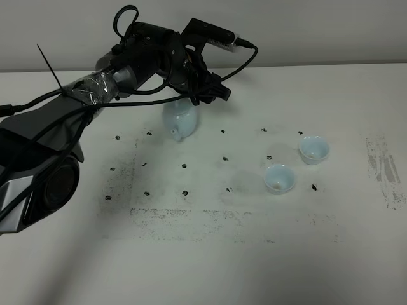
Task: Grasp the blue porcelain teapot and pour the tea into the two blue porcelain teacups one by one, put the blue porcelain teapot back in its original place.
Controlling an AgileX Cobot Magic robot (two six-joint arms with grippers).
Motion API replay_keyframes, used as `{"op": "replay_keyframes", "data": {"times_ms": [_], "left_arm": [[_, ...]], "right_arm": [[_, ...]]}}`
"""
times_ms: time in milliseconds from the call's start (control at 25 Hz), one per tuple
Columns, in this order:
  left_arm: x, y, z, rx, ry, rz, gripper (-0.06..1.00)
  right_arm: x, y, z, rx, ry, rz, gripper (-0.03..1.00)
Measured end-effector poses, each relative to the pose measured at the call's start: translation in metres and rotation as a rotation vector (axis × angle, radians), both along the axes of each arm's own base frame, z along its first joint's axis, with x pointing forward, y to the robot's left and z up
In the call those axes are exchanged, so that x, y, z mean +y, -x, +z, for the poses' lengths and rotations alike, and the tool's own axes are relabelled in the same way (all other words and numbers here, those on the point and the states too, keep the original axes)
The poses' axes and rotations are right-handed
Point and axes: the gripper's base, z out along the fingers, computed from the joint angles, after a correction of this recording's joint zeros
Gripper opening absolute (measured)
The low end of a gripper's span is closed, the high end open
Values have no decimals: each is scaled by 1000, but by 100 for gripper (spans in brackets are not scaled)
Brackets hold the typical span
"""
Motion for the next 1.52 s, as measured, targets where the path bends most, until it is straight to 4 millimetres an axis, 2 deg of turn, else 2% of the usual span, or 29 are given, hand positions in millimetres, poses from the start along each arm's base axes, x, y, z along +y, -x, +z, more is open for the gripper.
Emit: {"op": "replay_keyframes", "data": {"times_ms": [280,560,840,1160,1520], "left_arm": [[12,-3,-1,13,-40,60,55],[14,-3,-2,30,-45,104,55],[16,-9,2,-51,-49,98,55],[52,-24,13,-153,-223,107,55],[56,-21,8,-97,-265,115,55]], "right_arm": [[0,0,0,0,0,0,57],[0,0,0,0,0,0,57],[0,0,0,0,0,0,57],[0,0,0,0,0,0,57],[0,0,0,0,0,0,57]]}}
